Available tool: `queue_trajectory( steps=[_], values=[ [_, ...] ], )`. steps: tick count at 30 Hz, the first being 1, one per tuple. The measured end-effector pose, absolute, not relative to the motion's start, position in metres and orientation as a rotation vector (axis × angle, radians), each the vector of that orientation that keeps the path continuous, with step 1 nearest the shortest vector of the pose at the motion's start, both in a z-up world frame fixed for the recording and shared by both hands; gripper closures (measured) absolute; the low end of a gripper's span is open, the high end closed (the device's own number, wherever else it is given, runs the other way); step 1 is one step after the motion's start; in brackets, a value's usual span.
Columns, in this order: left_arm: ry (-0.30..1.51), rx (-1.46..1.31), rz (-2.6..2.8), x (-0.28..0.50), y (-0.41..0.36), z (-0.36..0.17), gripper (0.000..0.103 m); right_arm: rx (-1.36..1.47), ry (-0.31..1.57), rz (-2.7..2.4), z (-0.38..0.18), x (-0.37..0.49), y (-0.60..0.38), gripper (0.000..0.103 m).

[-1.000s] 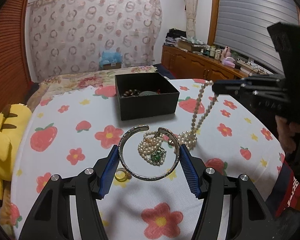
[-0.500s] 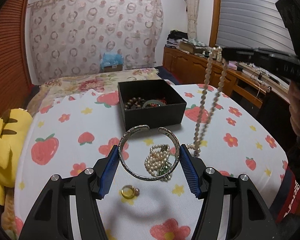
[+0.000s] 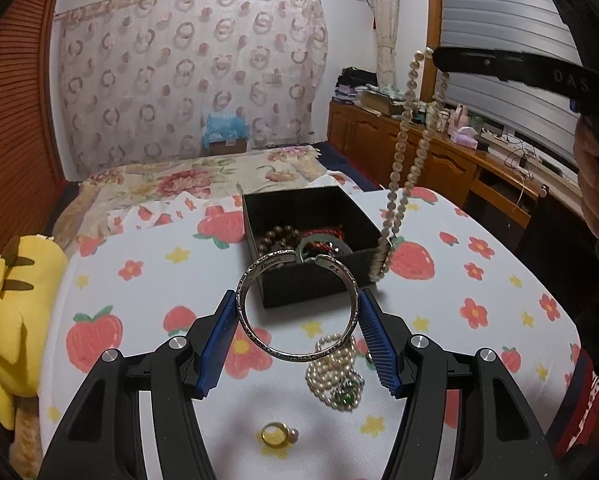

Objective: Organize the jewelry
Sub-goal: 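Carry the bangle with the left gripper and the pearls with the right gripper over the box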

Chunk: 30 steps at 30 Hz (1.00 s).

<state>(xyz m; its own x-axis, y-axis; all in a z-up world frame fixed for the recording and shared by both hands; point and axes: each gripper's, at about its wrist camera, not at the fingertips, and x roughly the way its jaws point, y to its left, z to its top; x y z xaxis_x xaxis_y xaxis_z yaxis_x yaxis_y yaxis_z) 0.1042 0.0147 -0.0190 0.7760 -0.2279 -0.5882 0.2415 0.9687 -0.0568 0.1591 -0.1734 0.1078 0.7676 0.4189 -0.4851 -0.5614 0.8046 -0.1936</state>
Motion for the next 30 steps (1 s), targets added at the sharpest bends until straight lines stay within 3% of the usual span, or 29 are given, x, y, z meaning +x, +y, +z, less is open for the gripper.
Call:
queue_trajectory(
  steps=[20, 30],
  values=[
    [0.629, 0.069, -0.264, 0.143, 0.001, -0.015, 0.045, -0.337, 0.431, 0.463, 0.126, 0.236, -0.155, 0.095],
    [0.633, 0.081, -0.260, 0.162, -0.002, -0.017, 0.045, -0.291, 0.521, 0.484, 0.086, 0.261, -0.154, 0.095]
  ],
)
